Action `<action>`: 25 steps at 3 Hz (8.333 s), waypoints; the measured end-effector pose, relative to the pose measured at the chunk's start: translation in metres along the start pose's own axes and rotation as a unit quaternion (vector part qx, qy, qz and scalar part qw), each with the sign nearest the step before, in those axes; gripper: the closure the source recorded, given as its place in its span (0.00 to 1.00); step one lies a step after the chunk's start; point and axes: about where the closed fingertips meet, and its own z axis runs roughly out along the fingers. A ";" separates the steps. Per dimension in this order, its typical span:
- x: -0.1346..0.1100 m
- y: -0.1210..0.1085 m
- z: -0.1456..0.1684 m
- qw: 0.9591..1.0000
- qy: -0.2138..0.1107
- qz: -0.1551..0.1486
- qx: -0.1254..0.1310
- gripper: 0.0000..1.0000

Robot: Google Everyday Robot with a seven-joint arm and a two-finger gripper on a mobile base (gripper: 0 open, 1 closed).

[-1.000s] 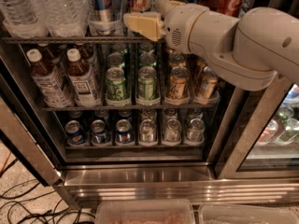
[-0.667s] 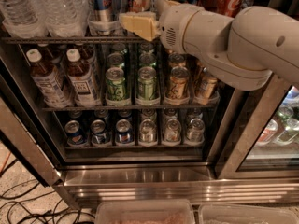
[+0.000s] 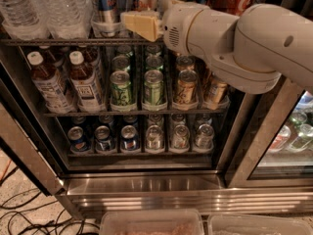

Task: Pick redbull can from top shelf of fridge

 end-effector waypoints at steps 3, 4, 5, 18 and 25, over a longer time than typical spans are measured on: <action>-0.001 -0.004 -0.002 1.000 0.000 0.000 0.000 0.83; -0.001 -0.004 -0.002 1.000 0.000 0.000 0.000 1.00; -0.007 -0.003 -0.004 1.000 -0.006 -0.005 0.001 1.00; -0.016 0.020 -0.093 0.997 -0.057 -0.025 -0.054 1.00; 0.058 0.036 -0.152 0.961 0.163 -0.072 -0.212 1.00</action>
Offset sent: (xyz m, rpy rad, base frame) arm 0.0008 -0.0039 0.0014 0.0000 0.0000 0.0000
